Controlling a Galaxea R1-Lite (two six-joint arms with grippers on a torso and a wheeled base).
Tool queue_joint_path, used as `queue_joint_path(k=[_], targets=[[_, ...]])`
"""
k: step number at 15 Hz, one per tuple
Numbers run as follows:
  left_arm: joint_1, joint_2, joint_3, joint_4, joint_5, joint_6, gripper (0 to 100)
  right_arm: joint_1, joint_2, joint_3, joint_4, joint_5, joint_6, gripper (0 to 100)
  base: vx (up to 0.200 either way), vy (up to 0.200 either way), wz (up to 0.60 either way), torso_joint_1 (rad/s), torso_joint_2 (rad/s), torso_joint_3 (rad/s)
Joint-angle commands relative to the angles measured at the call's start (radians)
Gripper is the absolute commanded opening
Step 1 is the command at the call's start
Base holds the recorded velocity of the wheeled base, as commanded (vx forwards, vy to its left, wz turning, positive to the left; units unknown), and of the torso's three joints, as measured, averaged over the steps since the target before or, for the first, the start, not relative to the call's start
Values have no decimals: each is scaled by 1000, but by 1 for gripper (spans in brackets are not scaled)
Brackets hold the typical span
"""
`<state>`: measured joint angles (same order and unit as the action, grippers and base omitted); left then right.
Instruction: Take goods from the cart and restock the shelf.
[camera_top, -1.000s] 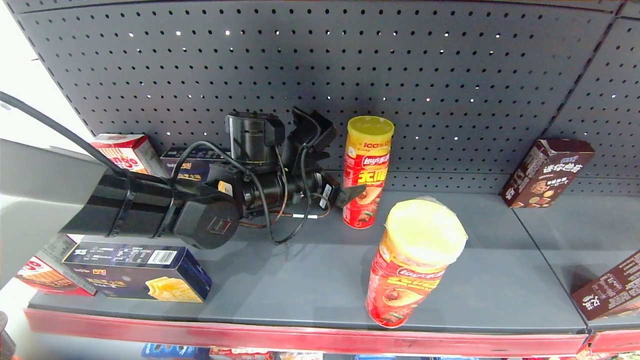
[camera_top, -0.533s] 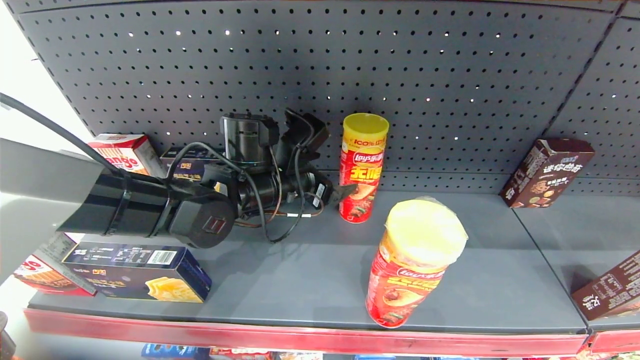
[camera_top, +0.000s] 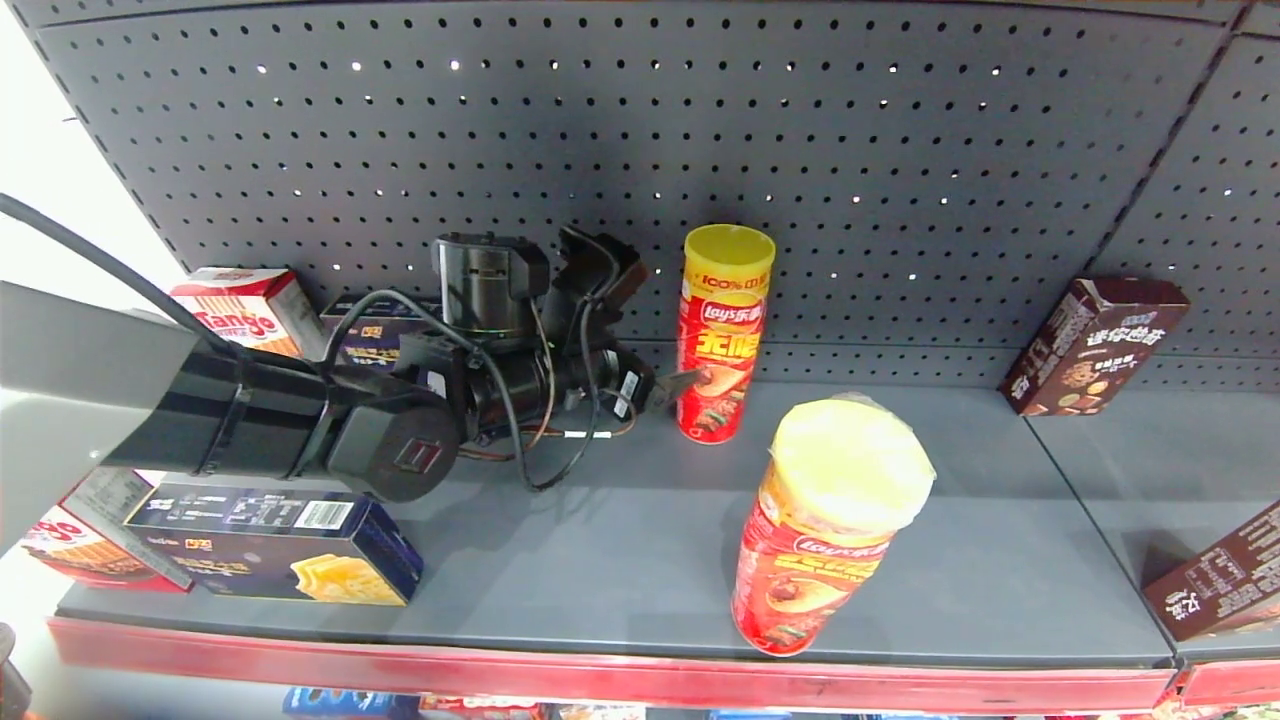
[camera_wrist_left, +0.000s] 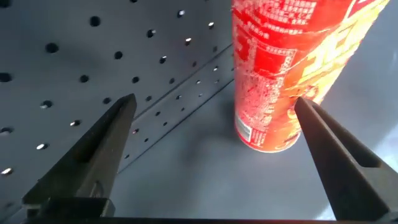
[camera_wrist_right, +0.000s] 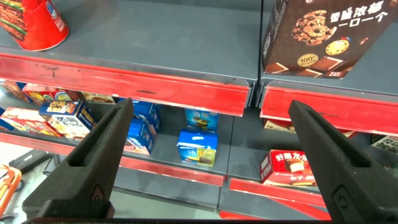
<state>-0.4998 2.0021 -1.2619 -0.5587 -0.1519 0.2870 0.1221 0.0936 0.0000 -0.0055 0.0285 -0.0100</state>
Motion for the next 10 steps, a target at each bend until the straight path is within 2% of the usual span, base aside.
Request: queue_joint_path(k=[1,3,4,5,7,10], targets=[[0,-45,53,-12,35,3,100,1,1,0,-1,1,-1,100,0,0,0,0,0,0],[0,-97,131,-41,87,35,100,1,1,0,-1,1,-1,100,0,0,0,0,0,0],[0,-103,144,-43,97,43,100,1,1,0,-1,1,-1,100,0,0,0,0,0,0],[9,-105,162,-58,123,64,100,1,1,0,-1,1,-1,100,0,0,0,0,0,0],[12,-79,151,-102,161,80,100,1,1,0,-1,1,-1,100,0,0,0,0,0,0],[10,-13,111,-105,178,80,100,1,1,0,-1,1,-1,100,0,0,0,0,0,0]])
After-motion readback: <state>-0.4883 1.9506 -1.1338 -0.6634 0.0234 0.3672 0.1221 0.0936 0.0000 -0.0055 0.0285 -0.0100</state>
